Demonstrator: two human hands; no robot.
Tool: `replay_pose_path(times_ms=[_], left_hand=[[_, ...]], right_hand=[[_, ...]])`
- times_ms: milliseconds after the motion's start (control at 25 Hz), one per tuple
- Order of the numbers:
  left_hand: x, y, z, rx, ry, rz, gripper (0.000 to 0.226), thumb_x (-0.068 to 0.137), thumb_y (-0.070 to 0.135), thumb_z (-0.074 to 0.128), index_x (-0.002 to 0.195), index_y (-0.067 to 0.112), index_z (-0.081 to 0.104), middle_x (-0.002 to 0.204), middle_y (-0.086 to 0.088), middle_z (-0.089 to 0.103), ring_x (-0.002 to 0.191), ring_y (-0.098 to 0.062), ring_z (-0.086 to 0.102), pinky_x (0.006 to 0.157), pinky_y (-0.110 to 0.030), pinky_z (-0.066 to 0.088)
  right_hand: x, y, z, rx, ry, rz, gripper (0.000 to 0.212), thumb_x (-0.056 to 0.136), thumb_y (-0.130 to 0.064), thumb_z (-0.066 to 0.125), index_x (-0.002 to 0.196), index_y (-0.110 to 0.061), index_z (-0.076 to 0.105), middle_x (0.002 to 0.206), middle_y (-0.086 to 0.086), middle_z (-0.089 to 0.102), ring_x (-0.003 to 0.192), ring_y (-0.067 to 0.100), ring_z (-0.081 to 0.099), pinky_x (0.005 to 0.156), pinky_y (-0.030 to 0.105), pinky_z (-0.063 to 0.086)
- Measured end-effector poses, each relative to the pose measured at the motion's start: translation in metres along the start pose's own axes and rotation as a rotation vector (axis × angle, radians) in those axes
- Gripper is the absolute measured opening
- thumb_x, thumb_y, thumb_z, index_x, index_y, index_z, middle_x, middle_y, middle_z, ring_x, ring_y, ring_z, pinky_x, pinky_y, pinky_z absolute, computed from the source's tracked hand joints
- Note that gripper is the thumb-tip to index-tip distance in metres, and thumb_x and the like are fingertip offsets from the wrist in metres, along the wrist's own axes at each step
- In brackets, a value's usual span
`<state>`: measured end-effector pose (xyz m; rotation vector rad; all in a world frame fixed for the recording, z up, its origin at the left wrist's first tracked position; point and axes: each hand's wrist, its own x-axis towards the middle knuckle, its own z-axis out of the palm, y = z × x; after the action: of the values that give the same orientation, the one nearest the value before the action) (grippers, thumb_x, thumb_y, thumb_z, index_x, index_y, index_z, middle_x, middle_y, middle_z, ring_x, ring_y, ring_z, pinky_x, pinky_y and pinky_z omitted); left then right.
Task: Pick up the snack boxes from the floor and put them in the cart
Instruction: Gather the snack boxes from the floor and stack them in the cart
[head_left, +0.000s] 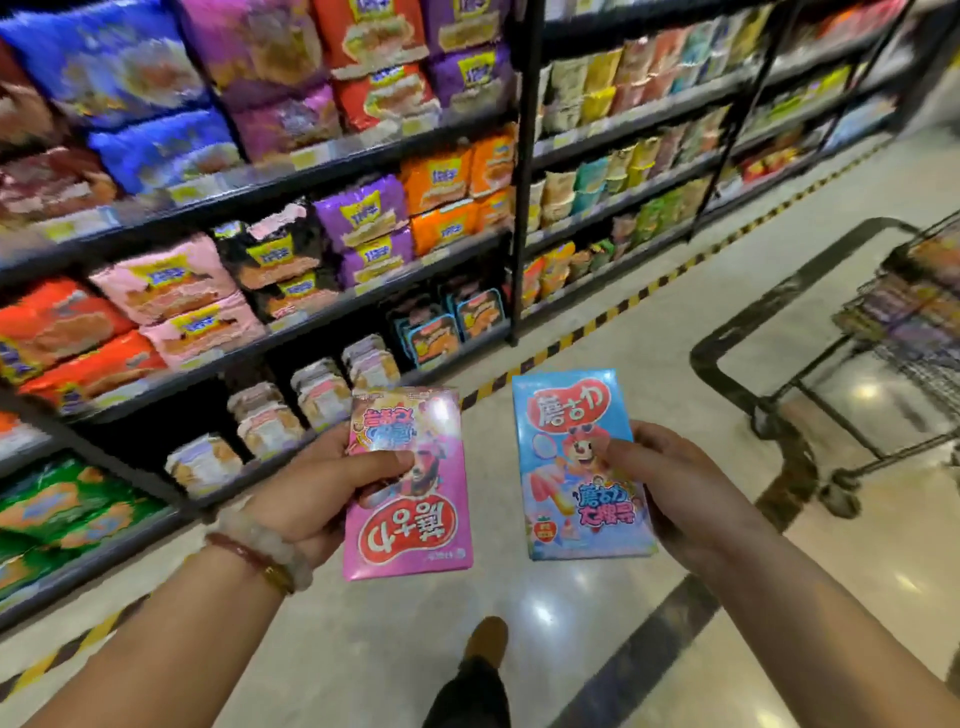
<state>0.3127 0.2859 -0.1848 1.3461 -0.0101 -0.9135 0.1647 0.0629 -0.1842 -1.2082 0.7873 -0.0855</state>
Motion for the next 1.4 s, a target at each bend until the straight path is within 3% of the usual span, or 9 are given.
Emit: replay_pose_path(times_ms=[200, 320, 600, 880, 1120, 1400], left_hand=[[0.111, 0.062, 0.059, 0.170, -0.249, -0.006, 0.047, 0.061, 0.002, 0.068, 0.108, 0.003, 0.060, 0.090, -0.020, 0.072, 0.066, -0.027, 0.070, 0.057, -0.035, 0.058], [0.164, 0.087, 0.107, 0.249, -0.383, -0.031, 0.052, 0.062, -0.006, 0.074, 0.110, 0.005, 0.059, 0.090, -0.019, 0.072, 0.064, -0.027, 0.070, 0.056, -0.036, 0.058], [0.254, 0.083, 0.247, 0.391, -0.643, -0.177, 0.051, 0.062, 0.002, 0.074, 0.111, 0.002, 0.059, 0.089, -0.019, 0.072, 0.066, -0.028, 0.070, 0.056, -0.035, 0.056], [0.315, 0.054, 0.402, 0.445, -0.754, -0.192, 0.059, 0.059, 0.008, 0.071, 0.115, -0.001, 0.057, 0.092, -0.024, 0.071, 0.067, -0.030, 0.070, 0.056, -0.036, 0.056], [0.359, 0.042, 0.532, 0.492, -0.844, -0.217, 0.053, 0.058, 0.007, 0.069, 0.109, -0.002, 0.058, 0.082, -0.020, 0.072, 0.062, -0.028, 0.069, 0.053, -0.033, 0.056], [0.421, 0.036, 0.634, 0.540, -0.882, -0.274, 0.059, 0.058, 0.007, 0.072, 0.114, -0.001, 0.057, 0.088, -0.020, 0.072, 0.068, -0.030, 0.070, 0.057, -0.035, 0.057]], right_hand=[[0.045, -0.036, -0.038, 0.168, 0.195, -0.017, 0.022, 0.089, -0.016, 0.061, 0.108, -0.004, 0.059, 0.092, 0.016, 0.073, 0.079, 0.030, 0.072, 0.071, 0.042, 0.060], [0.063, -0.050, -0.066, 0.275, 0.347, -0.069, 0.023, 0.088, -0.013, 0.061, 0.107, -0.001, 0.060, 0.094, 0.018, 0.073, 0.077, 0.030, 0.071, 0.069, 0.040, 0.059], [0.063, -0.065, -0.155, 0.474, 0.628, -0.141, 0.021, 0.085, -0.014, 0.061, 0.101, 0.000, 0.061, 0.093, 0.021, 0.072, 0.072, 0.028, 0.071, 0.067, 0.038, 0.059], [0.074, -0.086, -0.284, 0.546, 0.778, -0.144, 0.016, 0.085, -0.014, 0.062, 0.095, -0.002, 0.059, 0.088, 0.017, 0.074, 0.069, 0.027, 0.072, 0.060, 0.035, 0.060], [0.083, -0.126, -0.403, 0.563, 0.854, -0.166, 0.010, 0.089, -0.013, 0.060, 0.092, -0.004, 0.060, 0.084, 0.015, 0.074, 0.065, 0.024, 0.072, 0.057, 0.033, 0.059], [0.126, -0.159, -0.497, 0.637, 0.919, -0.174, 0.009, 0.088, -0.012, 0.060, 0.087, -0.003, 0.060, 0.082, 0.017, 0.074, 0.061, 0.024, 0.071, 0.051, 0.031, 0.058]])
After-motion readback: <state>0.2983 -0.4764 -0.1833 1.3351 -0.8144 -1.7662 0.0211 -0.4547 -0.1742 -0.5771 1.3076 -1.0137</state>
